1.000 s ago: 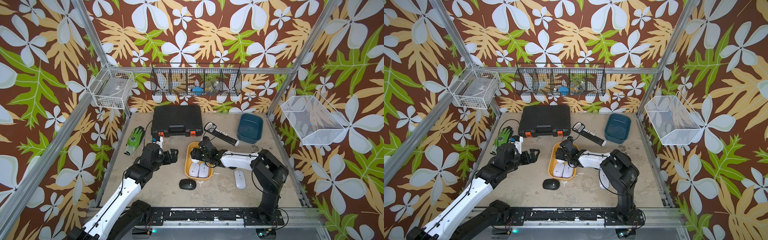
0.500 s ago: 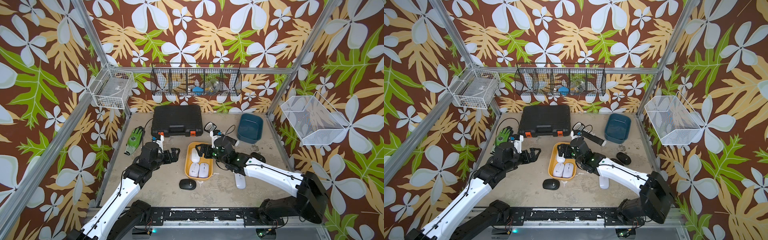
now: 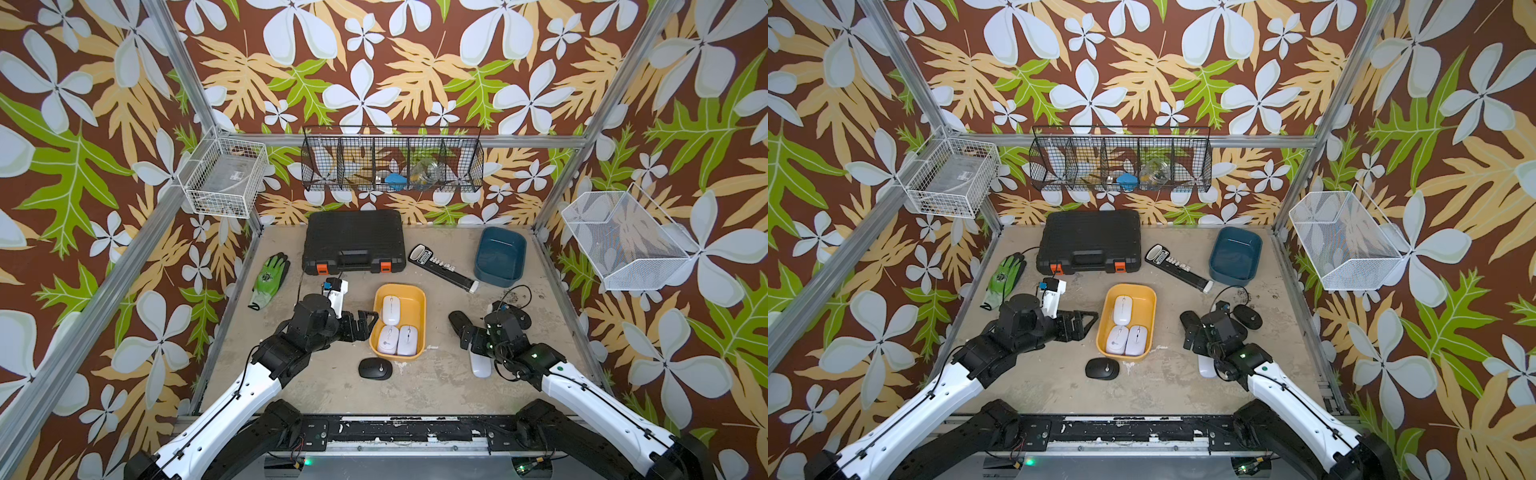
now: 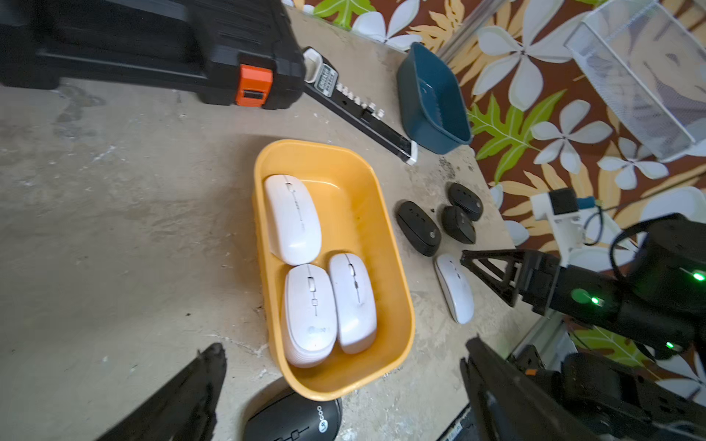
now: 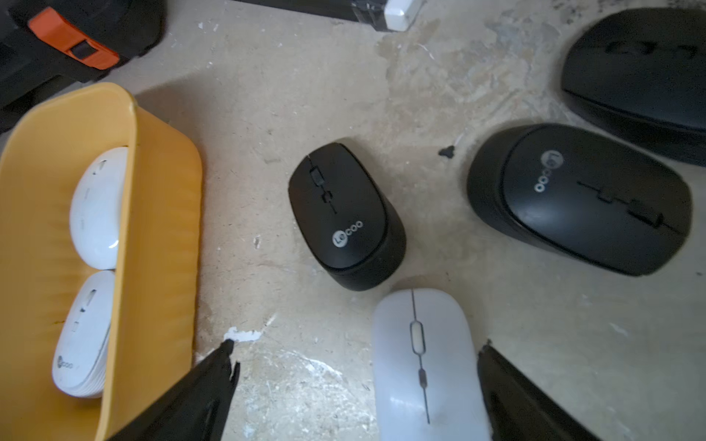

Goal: Place the mice by color into the storage box
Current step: Pick up the mouse from the center of the board.

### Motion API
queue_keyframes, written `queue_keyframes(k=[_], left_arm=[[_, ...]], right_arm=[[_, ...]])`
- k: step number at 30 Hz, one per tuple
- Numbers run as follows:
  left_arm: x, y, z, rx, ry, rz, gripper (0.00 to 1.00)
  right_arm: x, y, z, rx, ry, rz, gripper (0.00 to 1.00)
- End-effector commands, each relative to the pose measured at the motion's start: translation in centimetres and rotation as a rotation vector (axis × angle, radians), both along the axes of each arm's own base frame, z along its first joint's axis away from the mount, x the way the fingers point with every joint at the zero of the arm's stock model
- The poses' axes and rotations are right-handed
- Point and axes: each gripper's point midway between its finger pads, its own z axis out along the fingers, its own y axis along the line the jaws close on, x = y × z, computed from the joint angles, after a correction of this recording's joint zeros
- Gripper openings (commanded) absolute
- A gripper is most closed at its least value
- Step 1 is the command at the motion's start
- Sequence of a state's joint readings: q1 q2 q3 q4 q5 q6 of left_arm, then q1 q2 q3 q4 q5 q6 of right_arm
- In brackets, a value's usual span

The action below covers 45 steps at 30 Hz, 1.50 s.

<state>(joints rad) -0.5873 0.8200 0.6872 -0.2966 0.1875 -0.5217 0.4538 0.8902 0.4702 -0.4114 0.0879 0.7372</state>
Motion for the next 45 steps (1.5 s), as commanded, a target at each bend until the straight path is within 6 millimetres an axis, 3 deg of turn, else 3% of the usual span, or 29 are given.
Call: queue_keyframes(k=[1, 13, 28, 33, 38, 45], left_arm=[[-1.3, -2.0, 1.6, -0.048, -0.057, -0.091, 1.00], [-5.5, -5.7, 1.2, 0.032, -0.103, -0.233, 1.00], [-5.6, -6.0, 1.6, 0.076, -0.155, -0.230, 1.00], [-5.3, -5.6, 1.9, 0.089, -0.164, -0.206, 1.00], [-4.9, -5.0, 2.3, 0.095, -0.185, -0.173, 1.00], [-4.5, -4.7, 2.5, 0.102, -0.185, -0.145, 1.00]], right_arm=[[-1.7, -0.9, -2.3, -0.042, 0.105, 0.013, 0.99], [-3.2, -0.8, -5.7, -0.097, 0.288, 0.060, 0.96], [-3.4, -1.0, -6.1, -0.102, 0.293, 0.046, 0.63], [-3.0, -1.0, -4.9, -0.093, 0.254, 0.033, 0.49], [-1.8, -0.2, -1.5, -0.114, 0.165, 0.041, 0.48], [0.0, 3.0, 3.4, -0.092, 0.075, 0.098, 0.50]])
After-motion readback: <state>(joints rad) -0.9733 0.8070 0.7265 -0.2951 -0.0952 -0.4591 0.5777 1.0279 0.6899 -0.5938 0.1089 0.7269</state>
